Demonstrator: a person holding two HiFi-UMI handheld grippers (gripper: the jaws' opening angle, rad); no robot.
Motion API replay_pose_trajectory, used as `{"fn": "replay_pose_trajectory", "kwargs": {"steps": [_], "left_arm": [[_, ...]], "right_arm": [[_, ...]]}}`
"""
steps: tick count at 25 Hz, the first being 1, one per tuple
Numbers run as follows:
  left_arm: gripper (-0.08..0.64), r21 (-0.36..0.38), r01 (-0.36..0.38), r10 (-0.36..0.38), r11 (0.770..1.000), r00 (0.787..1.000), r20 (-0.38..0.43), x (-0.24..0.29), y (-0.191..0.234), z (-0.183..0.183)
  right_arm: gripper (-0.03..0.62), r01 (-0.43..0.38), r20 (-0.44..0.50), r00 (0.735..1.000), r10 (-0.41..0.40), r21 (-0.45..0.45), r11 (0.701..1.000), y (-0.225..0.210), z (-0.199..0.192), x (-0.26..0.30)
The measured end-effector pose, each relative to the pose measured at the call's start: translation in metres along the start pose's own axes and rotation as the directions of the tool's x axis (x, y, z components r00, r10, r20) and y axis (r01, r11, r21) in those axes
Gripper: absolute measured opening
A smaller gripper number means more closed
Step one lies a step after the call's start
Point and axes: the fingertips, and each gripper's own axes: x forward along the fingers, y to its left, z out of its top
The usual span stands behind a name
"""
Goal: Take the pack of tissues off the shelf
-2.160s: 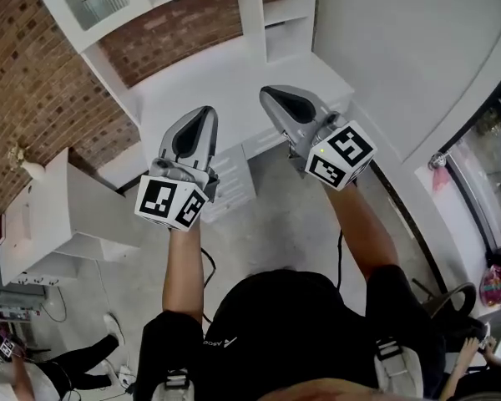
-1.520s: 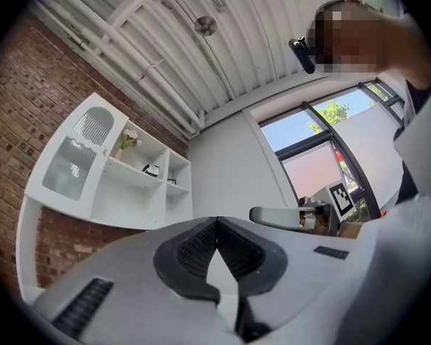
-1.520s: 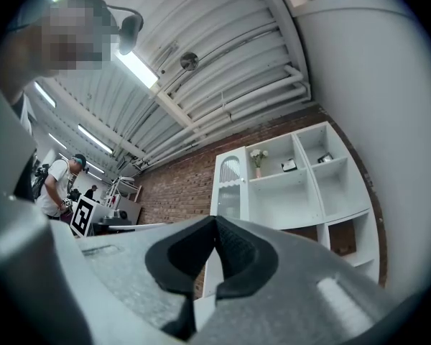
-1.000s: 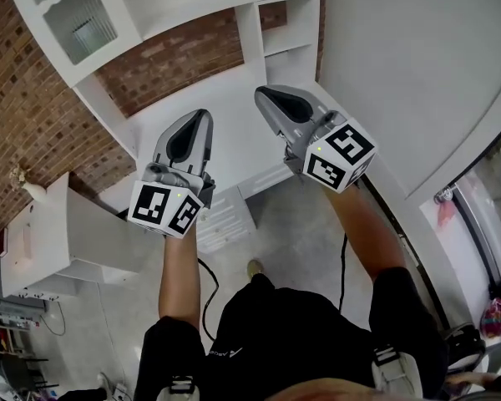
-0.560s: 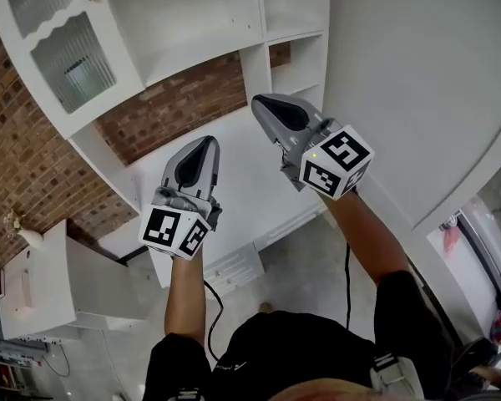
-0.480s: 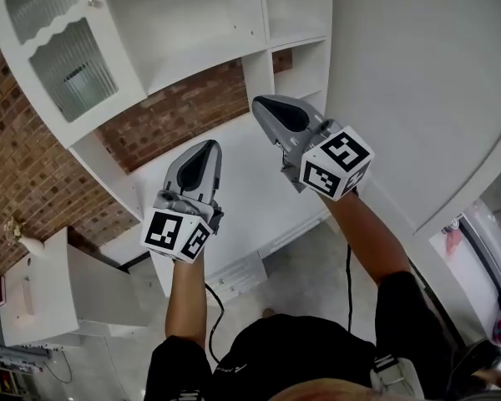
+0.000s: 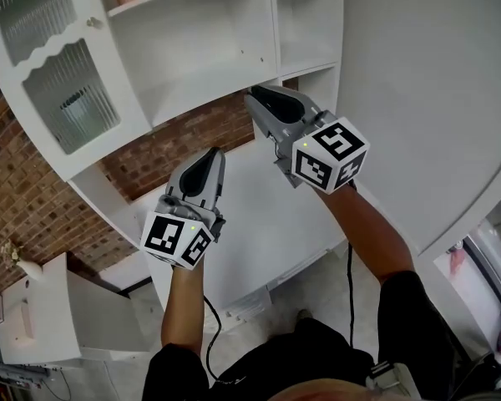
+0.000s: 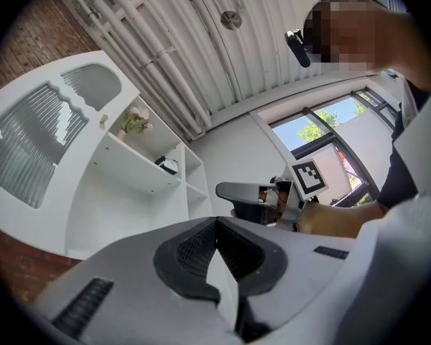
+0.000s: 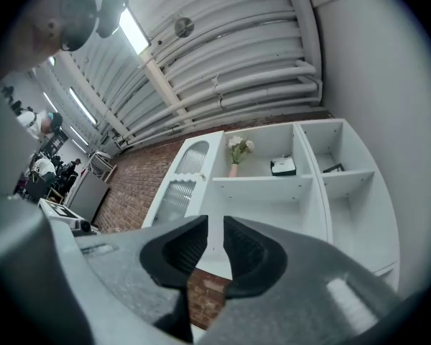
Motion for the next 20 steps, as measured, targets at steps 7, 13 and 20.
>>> {"fn": "replay_pose_trajectory", "kwargs": {"steps": [7, 13, 20], "left_arm": [[-0.002, 0.018, -0.050, 0.050, 0.999, 0.999, 0.003, 0.050, 0.034, 0.007], [-0.002, 0.026, -0.054, 0.053, 0.998, 0.997, 0.063, 0.087, 0.046, 0.034], [-0.002, 0.038, -0.060, 0.058, 0.997, 0.997, 0.055, 0.125, 0.057, 0.021]], "right_arm": [[0.167, 0.001, 0.016, 1.000, -0.001, -0.021, 1.000, -0.061, 0.029, 0.058], [0.264, 0.042, 0.060, 0.997, -0.041, -0.019, 0.999, -0.105, 0.072, 0.097], [0.381, 0.152, 0.075, 0.987, -0.145, -0.098, 0.984, -0.173, 0.098, 0.151]]}}
